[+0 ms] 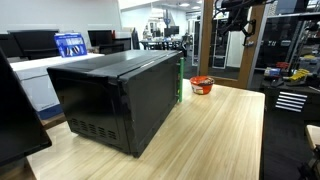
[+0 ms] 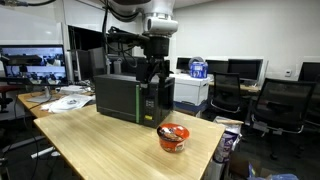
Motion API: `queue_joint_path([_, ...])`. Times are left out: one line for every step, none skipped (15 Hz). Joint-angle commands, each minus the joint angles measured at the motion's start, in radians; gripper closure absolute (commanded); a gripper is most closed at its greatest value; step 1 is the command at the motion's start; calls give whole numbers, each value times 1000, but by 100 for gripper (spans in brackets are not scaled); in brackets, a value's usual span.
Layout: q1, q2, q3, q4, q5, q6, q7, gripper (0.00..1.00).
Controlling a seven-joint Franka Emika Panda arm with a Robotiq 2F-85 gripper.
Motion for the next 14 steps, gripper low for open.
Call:
queue_joint_path([14,-107,12,-117,-5,17,-161,0])
queue_joint_path([18,-126,17,-138,-7,11,-203,0])
queue_joint_path([22,-145,23,-157,-9,8,-243,0])
queue_joint_path([27,-163,27,-173,-12,0,-284,0])
queue_joint_path([32,-181,34,-189,-20,-9,-320,0])
queue_joint_path([39,-212,45,-219,-25,-15,-380,0])
queue_joint_path([44,-226,54,-232,-35,-18,-410,0])
queue_joint_path([48,-241,62,-248,-42,-21,-446,0])
queue_joint_path([53,-254,69,-259,-48,-27,-480,0])
queue_joint_path([57,-267,75,-273,-53,-31,-516,0])
queue_joint_path([62,-280,83,-289,-67,-18,-546,0])
queue_joint_path([52,-223,77,-234,-39,-24,-479,0])
queue_joint_path([56,-236,83,-247,-45,-24,-500,0])
queue_joint_path([57,-246,87,-256,-50,-24,-508,0])
